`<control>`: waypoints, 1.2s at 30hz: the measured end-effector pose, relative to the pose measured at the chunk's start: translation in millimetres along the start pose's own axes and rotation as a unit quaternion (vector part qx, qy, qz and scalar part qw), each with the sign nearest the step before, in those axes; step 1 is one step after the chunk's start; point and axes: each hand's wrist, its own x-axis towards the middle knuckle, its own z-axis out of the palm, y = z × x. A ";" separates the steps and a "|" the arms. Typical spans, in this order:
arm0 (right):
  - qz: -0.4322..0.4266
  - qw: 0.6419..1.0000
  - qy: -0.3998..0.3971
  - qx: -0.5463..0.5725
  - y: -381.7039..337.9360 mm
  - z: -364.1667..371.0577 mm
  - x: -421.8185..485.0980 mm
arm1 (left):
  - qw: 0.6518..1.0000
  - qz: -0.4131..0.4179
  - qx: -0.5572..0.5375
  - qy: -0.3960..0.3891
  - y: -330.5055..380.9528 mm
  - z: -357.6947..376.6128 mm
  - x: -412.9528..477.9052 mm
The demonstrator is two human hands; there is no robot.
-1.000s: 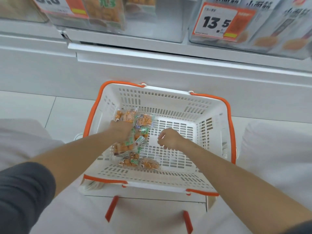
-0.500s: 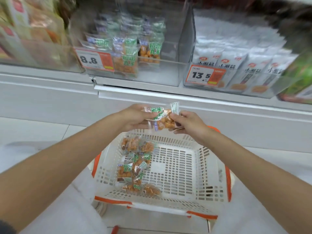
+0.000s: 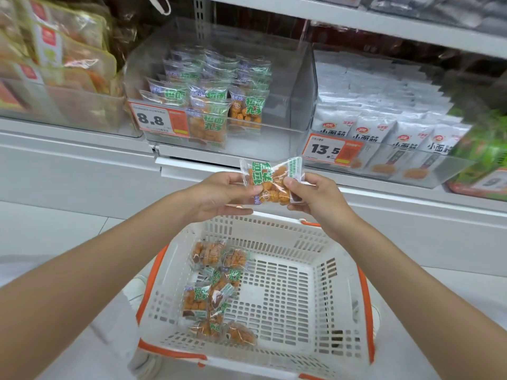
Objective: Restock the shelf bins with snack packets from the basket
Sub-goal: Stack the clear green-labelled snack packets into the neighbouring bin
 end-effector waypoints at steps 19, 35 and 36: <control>-0.151 0.966 -0.040 -0.205 -74.3 17.7 26.4 | 0.901 0.302 0.282 0.130 109.6 -13.9 -12.1; 0.000 0.910 -0.015 -0.414 -103.0 49.1 166.2 | 0.797 0.231 0.537 0.151 163.9 -69.7 91.1; 0.010 0.907 -0.018 -0.421 -103.4 48.6 168.3 | 0.784 0.233 0.553 0.158 164.6 -69.7 91.5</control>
